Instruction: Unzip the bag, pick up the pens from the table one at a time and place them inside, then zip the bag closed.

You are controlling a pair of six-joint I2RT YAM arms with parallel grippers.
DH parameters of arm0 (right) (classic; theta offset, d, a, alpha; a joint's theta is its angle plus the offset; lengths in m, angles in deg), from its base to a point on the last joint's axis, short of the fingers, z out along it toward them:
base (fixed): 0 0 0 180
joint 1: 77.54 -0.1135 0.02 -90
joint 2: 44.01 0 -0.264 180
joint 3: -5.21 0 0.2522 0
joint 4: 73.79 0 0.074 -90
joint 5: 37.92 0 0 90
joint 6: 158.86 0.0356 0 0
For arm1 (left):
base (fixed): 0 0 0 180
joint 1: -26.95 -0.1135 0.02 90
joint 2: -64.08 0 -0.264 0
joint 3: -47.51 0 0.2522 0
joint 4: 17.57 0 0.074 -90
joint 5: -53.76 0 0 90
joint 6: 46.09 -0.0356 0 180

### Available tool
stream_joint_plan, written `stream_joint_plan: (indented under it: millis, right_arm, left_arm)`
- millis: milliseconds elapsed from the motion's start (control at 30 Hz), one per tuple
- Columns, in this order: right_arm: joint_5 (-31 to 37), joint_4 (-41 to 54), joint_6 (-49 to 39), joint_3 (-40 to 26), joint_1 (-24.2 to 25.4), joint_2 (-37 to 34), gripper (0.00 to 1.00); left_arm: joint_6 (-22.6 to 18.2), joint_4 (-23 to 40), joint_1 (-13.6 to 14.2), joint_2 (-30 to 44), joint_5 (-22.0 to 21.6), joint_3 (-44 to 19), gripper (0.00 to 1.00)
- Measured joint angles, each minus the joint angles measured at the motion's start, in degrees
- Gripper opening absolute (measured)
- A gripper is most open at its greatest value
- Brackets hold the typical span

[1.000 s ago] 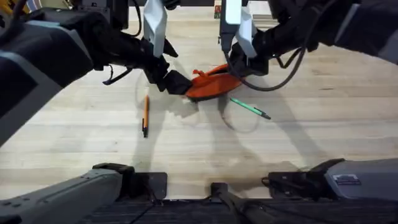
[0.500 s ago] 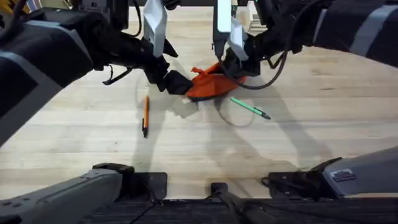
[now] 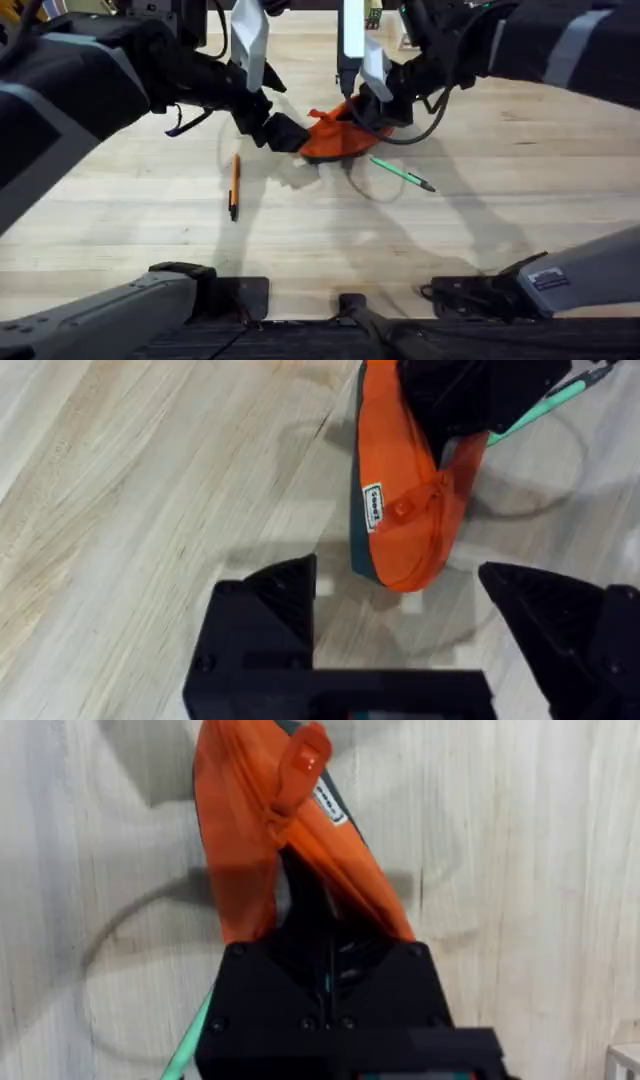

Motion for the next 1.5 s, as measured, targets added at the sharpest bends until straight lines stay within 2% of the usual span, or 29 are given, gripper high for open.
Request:
stream_joint_plan:
  millis: [333, 400, 533, 600, 633, 1333, 1500]
  right_arm:
    - [-0.03, 0.15, 0.03, 0.00, -0.47, -0.80, 0.041]
    - [0.01, 0.17, -0.19, 0.00, -0.49, -0.81, 0.172]
    - [0.26, 0.17, -0.68, 0.00, -0.51, -0.81, 0.622]
    - [0.47, 0.16, -0.94, 0.00, -0.51, -0.81, 0.916]
    - [0.47, 0.13, -1.16, 0.00, -0.51, -0.79, 0.976]
    - [0.46, 0.36, -1.22, 0.00, -0.51, -0.76, 0.997]
    - [0.41, 2.23, 0.53, 0.00, -0.58, 2.58, 0.997]
  left_arm:
    - [-0.01, 0.00, 0.00, 0.00, 0.01, 0.00, 0.994]
    - [0.00, 0.00, 0.00, 0.00, 0.01, 0.00, 0.994]
    - [0.00, 0.00, 0.00, 0.00, 0.01, 0.00, 0.993]
    - [-0.01, 0.00, 0.00, 0.00, 0.01, 0.00, 0.993]
    - [0.00, 0.00, 0.00, 0.00, 0.01, 0.00, 0.993]
    - [0.00, 0.04, 0.00, 0.00, 0.01, 0.00, 0.994]
    - [0.00, 0.03, 0.00, 0.00, 0.01, 0.00, 0.995]
